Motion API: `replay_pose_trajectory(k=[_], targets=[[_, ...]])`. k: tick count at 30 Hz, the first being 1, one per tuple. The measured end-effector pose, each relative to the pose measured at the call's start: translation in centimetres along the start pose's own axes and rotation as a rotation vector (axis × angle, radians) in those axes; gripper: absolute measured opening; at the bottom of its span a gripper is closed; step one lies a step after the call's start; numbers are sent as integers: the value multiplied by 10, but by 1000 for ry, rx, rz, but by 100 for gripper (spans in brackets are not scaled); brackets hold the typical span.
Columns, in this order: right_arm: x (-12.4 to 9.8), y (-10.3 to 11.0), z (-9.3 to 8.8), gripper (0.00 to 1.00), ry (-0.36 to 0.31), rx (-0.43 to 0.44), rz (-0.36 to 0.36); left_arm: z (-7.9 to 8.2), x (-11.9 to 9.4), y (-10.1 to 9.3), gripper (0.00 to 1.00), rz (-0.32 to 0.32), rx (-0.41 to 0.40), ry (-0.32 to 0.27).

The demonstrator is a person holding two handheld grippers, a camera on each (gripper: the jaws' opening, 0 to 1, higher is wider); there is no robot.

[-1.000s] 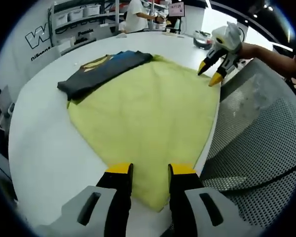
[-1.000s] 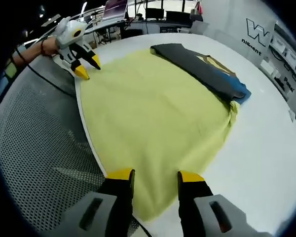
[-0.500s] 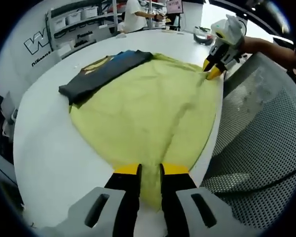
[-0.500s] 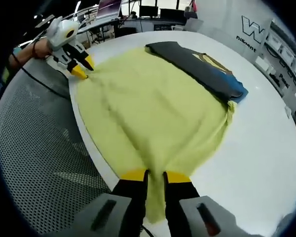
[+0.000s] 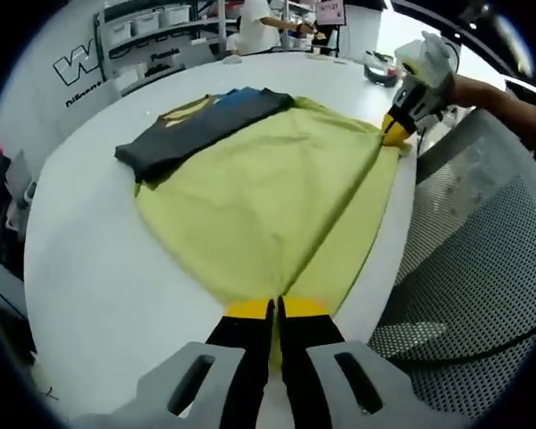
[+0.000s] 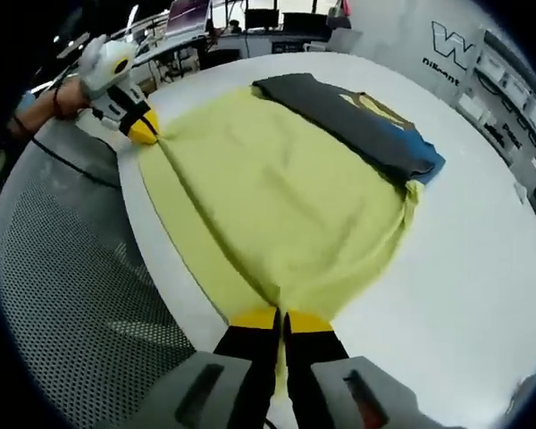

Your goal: Fold the garment on the visible template until the final outline fits inside the template.

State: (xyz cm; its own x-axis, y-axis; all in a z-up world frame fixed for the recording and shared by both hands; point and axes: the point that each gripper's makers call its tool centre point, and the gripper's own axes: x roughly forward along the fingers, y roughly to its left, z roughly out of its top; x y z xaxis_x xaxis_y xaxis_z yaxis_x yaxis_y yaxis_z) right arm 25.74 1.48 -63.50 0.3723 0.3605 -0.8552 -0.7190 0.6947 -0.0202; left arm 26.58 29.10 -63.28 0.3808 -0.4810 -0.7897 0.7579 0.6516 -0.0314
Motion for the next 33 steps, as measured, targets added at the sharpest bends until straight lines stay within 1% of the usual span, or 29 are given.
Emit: replay_pose_trajectory(k=[3,5,7,8,10,11,13,15,16,19,21,23,24,26,27,29,30,31,32,33], targets=[[-11,-4,10,0,-43,14,-32,7,-8,-2,0,1,-3,-20],[-20,-9,20,0,-89,34,-64,12,-12,-1,0,13,-17,-36],[-24,-10,23,0,-101,42,-69,18,-16,-1,0,21,-33,-51],[-28,-13,28,0,-127,68,-82,20,-18,1,0,31,-39,-62],[-29,-15,30,0,-136,75,-83,27,-21,6,0,56,-85,-96],[-28,-16,30,0,-146,94,-86,29,-22,6,0,51,-92,-110],[-27,-17,31,0,-150,107,-84,30,-22,8,0,67,-113,-127],[-28,-19,33,0,-164,101,-94,31,-21,8,0,70,-117,-132],[-29,-19,36,0,-172,97,-99,33,-21,10,0,82,-119,-143],[-31,-23,42,0,-204,118,-106,37,-22,15,0,96,-141,-165],[-32,-28,47,0,-228,139,-109,42,-23,20,0,107,-159,-197],[-31,-33,51,0,-250,102,-114,47,-25,23,0,108,-143,-224],[-31,-36,52,0,-260,105,-121,51,-25,25,0,113,-149,-240],[-31,-42,58,0,-292,133,-126,61,-27,32,0,132,-199,-295],[-31,-44,60,0,-301,134,-131,64,-28,35,0,139,-208,-310],[-33,-48,65,0,-321,139,-145,74,-29,41,0,154,-207,-344],[-33,-49,67,0,-330,140,-152,76,-29,43,0,163,-202,-350],[-34,-50,70,0,-342,135,-156,80,-29,48,0,186,-187,-353],[-34,-51,74,0,-362,119,-161,81,-29,50,0,204,-165,-350],[-34,-52,78,0,-375,119,-163,85,-29,55,0,241,-110,-349]])
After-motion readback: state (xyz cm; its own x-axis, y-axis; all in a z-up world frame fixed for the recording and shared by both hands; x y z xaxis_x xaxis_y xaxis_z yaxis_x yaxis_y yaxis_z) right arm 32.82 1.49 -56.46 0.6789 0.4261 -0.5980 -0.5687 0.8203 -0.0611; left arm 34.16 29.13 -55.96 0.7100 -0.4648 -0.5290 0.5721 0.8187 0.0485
